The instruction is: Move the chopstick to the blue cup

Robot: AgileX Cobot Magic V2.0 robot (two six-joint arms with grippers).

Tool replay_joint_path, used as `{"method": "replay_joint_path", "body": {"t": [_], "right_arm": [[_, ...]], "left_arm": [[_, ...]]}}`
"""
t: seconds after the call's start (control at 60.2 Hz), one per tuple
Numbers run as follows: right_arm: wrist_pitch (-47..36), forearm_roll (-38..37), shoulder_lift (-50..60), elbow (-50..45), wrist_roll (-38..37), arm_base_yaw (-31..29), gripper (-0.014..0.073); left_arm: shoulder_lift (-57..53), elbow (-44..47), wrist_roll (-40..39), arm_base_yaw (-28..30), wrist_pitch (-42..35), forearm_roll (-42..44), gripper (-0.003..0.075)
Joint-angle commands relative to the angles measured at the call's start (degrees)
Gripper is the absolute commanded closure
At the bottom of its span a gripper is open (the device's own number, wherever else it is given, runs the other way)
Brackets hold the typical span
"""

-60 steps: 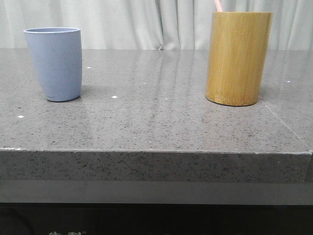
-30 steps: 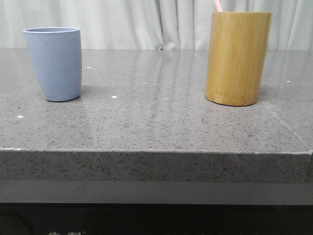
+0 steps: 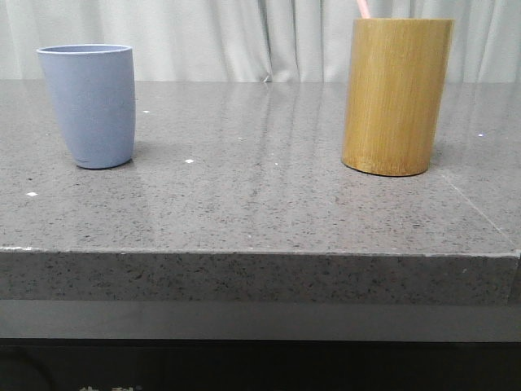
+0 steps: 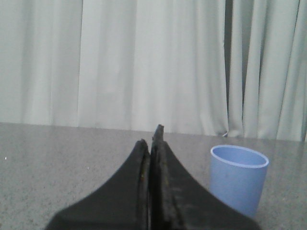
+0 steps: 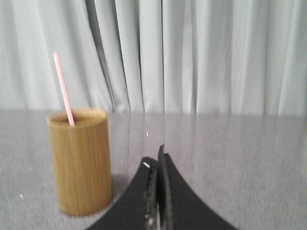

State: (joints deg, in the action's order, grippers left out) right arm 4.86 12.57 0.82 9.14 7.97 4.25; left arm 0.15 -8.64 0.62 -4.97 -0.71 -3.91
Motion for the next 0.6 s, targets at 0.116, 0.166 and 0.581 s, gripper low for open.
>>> {"method": "replay_joint_path", "body": {"t": [0.116,0.166,0.581], "right_arm": [[7.0,0.3,-9.5,13.3,0.3,-0.4,0.0695],[9.4,0.3,-12.8,16.1,0.3,-0.4,0.0695],[11.8,0.3,-28.4,24.5,0.3,-0.4,0.0690]], "left_arm": [[10.9,-13.4,-0.6,0.1,7.0,-0.6,0.0739],[14.5,-16.4,-0.6,0.1,9.1,-0.6,0.0739],[32.2,-25.5,-0.6,0.1,8.7,-0.6,0.0738]]}}
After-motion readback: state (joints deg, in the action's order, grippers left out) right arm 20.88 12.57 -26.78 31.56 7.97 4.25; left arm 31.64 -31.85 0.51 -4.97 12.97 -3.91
